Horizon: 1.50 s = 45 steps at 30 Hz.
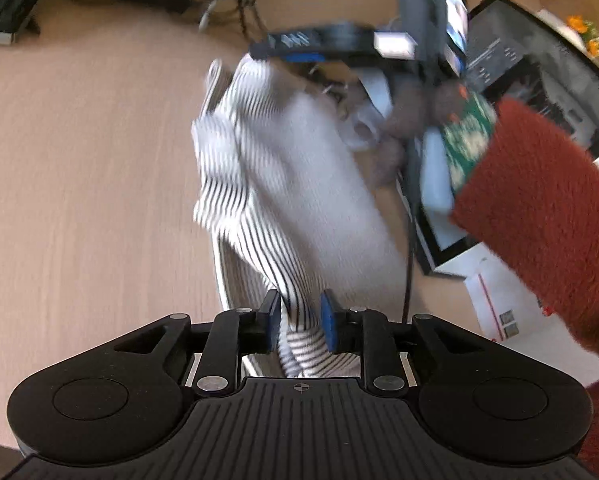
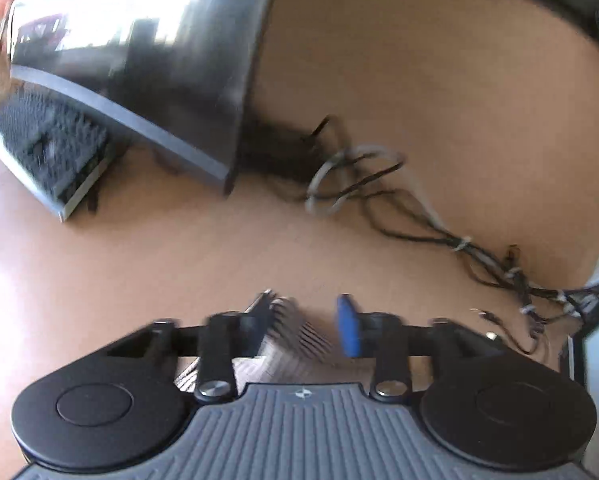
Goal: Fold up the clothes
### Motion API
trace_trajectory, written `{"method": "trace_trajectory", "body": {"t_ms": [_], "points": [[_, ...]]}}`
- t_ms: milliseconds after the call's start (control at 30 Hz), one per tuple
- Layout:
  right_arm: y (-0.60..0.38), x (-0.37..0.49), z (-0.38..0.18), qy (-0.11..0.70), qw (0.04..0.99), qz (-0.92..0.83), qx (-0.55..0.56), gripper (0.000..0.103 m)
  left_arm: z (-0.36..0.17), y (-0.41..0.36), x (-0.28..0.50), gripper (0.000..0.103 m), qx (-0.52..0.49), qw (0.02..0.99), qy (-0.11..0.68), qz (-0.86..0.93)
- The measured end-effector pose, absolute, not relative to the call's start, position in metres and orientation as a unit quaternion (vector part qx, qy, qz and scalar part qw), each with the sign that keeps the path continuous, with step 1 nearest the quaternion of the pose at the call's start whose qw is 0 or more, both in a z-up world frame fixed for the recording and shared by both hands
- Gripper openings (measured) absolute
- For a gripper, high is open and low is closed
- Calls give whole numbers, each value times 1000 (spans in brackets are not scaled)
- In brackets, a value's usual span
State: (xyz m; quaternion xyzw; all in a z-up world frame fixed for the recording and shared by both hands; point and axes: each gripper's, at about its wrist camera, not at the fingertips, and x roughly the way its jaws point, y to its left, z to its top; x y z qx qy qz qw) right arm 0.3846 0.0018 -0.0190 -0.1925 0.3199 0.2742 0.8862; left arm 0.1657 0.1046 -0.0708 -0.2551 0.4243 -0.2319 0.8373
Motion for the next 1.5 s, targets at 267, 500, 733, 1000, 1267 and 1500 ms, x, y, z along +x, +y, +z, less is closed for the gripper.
{"method": "trace_trajectory", "body": {"t_ms": [267, 500, 733, 1000, 1267, 1500], "points": [[-40, 384, -13, 333, 896, 258, -143, 51, -46, 92, 191, 38, -248, 838, 397, -280], [-2, 412, -65, 355, 883, 222, -211, 54, -22, 90, 201, 53, -241, 835, 378, -320], [-59, 389, -30, 332, 910, 202, -141, 60, -19, 95, 218, 70, -234, 831, 372, -341], [-109, 369, -62, 376, 909, 109, -145, 62, -83, 61, 249, 70, -206, 803, 472, -300], [-149, 252, -19, 340, 912, 184, -136, 65, -74, 59, 241, 74, -165, 821, 467, -285], [-155, 168, -61, 359, 897, 182, -182, 66, -72, 64, 205, 91, -89, 839, 470, -258]]}}
